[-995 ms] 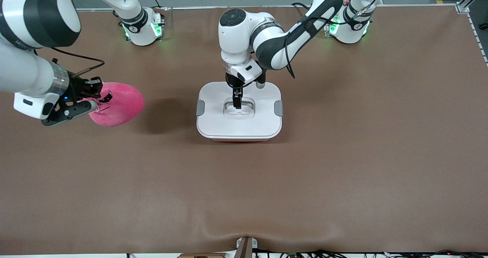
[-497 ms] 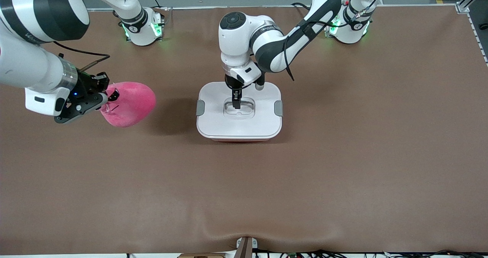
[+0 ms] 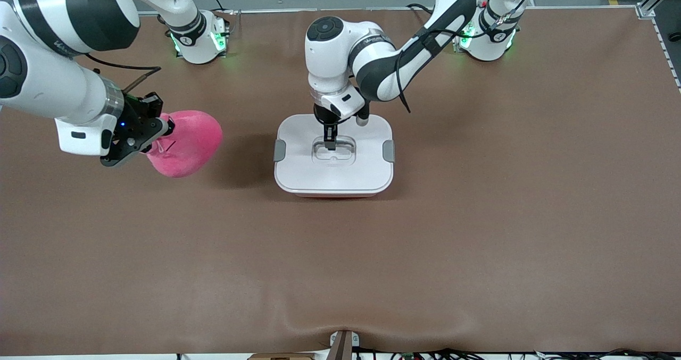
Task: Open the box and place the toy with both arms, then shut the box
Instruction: 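Lift the plush with the right gripper while the left gripper raises the lid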
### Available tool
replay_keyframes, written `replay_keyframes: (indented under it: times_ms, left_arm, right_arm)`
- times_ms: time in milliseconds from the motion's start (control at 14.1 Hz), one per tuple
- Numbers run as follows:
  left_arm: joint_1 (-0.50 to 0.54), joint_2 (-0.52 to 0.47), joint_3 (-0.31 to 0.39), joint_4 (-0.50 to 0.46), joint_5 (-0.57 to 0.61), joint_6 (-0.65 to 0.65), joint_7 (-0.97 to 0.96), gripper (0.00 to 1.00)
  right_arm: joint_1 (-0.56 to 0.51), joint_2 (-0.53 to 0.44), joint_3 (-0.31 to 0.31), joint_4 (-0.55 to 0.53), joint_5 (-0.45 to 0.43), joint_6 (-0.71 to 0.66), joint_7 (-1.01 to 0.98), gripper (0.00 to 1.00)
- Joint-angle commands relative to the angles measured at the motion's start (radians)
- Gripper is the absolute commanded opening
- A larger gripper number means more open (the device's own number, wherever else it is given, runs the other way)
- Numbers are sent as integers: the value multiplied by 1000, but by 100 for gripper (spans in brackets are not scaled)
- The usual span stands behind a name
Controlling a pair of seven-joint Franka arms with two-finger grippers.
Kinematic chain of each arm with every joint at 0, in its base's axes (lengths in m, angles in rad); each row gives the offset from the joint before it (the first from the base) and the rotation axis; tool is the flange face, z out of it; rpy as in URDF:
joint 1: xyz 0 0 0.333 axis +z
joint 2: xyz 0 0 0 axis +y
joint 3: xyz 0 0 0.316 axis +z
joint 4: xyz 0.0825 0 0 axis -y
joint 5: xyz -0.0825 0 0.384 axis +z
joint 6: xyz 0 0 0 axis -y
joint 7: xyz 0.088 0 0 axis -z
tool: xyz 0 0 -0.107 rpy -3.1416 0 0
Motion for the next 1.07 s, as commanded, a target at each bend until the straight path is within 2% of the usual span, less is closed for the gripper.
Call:
replay_keyframes:
  times_ms: [0,71,426,995]
  left_arm:
    - [-16,11,1,11,46,12,-182,35]
    - [-16,9,1,11,45,12,-182,25]
    - [-15,8,1,11,40,9,-179,1]
    - [-9,-32,-2,12,46,-14,-147,0]
  right_arm:
    - [33,-10,-7,11,-3,-16,-20,0]
    - [33,-10,-7,13,-2,-12,-22,0]
    - [44,-7,-9,19,-3,45,-124,0]
    - [54,-4,-9,19,-5,63,-206,0]
